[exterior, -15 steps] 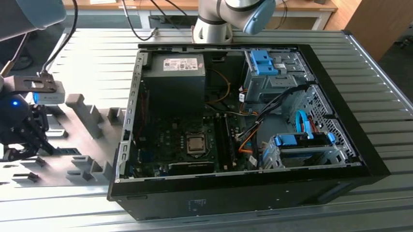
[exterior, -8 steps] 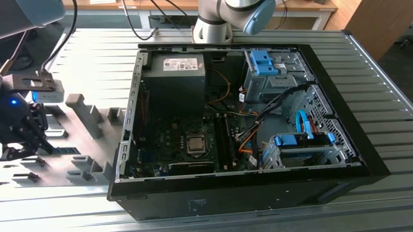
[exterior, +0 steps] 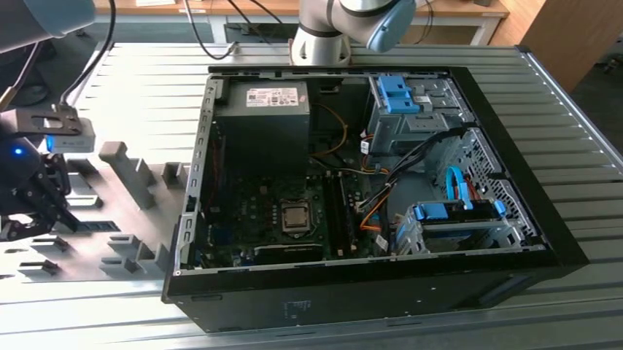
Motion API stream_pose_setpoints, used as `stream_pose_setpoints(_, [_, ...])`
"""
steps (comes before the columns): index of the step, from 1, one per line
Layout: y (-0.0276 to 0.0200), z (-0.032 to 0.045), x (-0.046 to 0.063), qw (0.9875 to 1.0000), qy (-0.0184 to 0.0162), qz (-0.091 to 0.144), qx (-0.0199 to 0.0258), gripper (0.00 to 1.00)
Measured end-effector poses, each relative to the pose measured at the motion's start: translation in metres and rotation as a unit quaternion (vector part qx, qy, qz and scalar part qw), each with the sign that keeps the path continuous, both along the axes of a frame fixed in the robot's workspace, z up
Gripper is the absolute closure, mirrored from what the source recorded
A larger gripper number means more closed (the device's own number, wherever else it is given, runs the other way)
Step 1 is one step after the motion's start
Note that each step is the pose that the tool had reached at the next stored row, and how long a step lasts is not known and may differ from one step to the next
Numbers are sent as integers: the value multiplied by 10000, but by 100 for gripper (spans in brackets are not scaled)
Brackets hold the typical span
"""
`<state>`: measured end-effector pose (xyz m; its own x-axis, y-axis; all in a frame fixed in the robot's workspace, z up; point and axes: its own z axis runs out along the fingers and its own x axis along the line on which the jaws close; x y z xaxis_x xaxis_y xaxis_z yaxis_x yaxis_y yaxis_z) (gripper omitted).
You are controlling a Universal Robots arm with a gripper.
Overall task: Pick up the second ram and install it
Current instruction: 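Pick up the second ram and move it above second insertion slot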
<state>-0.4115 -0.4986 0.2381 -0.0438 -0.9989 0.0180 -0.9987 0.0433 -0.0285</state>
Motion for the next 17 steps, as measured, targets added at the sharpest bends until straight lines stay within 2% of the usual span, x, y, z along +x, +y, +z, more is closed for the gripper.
stream_pose_setpoints(17, [0, 208, 0, 10000, 0, 0, 0, 86])
